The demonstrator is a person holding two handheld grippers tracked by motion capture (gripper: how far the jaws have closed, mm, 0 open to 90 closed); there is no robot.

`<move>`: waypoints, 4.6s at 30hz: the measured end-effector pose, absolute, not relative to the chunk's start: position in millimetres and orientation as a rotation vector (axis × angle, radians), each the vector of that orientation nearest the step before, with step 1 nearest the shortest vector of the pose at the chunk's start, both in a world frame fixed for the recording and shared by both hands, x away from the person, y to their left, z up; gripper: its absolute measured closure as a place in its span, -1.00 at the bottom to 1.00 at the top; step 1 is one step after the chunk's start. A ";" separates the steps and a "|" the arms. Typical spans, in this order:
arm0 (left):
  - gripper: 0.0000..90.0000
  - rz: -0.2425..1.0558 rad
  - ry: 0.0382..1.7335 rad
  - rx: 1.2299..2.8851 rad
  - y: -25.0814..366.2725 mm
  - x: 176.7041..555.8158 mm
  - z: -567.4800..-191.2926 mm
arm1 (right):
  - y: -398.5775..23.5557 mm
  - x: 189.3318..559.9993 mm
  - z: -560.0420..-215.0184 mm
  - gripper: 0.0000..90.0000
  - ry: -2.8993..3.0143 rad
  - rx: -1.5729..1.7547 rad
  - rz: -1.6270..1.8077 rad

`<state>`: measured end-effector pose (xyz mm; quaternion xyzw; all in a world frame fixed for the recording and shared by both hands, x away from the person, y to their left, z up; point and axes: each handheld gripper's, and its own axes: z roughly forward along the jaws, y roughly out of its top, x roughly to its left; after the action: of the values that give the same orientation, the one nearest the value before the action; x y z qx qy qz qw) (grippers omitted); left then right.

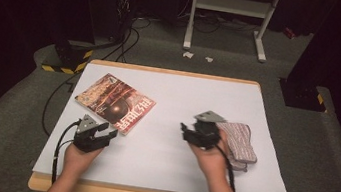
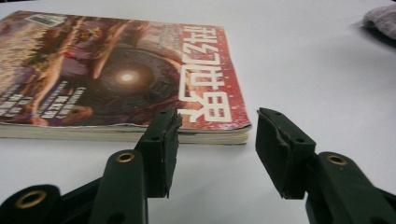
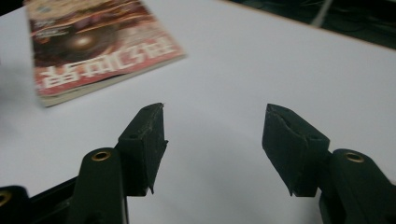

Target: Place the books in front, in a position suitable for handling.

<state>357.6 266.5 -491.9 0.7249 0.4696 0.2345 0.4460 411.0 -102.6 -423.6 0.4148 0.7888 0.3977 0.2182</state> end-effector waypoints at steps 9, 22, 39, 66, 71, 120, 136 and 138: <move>0.13 0.639 1.229 1.760 299.7 357.8 -487.1 | 37.0 415.1 -468.3 -0.04 2.422 0.961 1.178; 0.12 0.635 1.291 1.712 326.8 359.6 -486.5 | 104.1 428.8 -497.8 0.02 2.501 0.893 1.085; 0.07 0.641 1.292 1.732 324.0 360.0 -488.6 | 63.9 445.0 -500.7 0.28 2.488 1.020 0.992; -0.16 0.510 1.538 1.684 345.9 452.8 -501.9 | 29.2 505.5 -502.0 -0.26 2.380 1.303 1.123; 0.01 0.436 1.466 1.697 331.3 451.1 -504.4 | 35.4 499.6 -502.8 -0.21 2.370 1.294 1.117; -0.10 0.582 1.478 1.780 327.7 414.8 -502.4 | -23.1 454.4 -474.2 -0.10 2.292 1.187 1.177; 0.03 0.563 1.472 1.845 311.0 411.6 -503.1 | -8.3 467.0 -502.9 0.00 2.341 1.278 1.102; 0.04 0.562 1.450 1.857 304.6 405.2 -503.4 | -16.4 457.8 -502.8 0.00 2.337 1.277 1.098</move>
<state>405.2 304.6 -503.4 0.7177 0.5603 0.2171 0.3520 457.8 -16.4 -502.8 0.4395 0.8045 0.3779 0.1299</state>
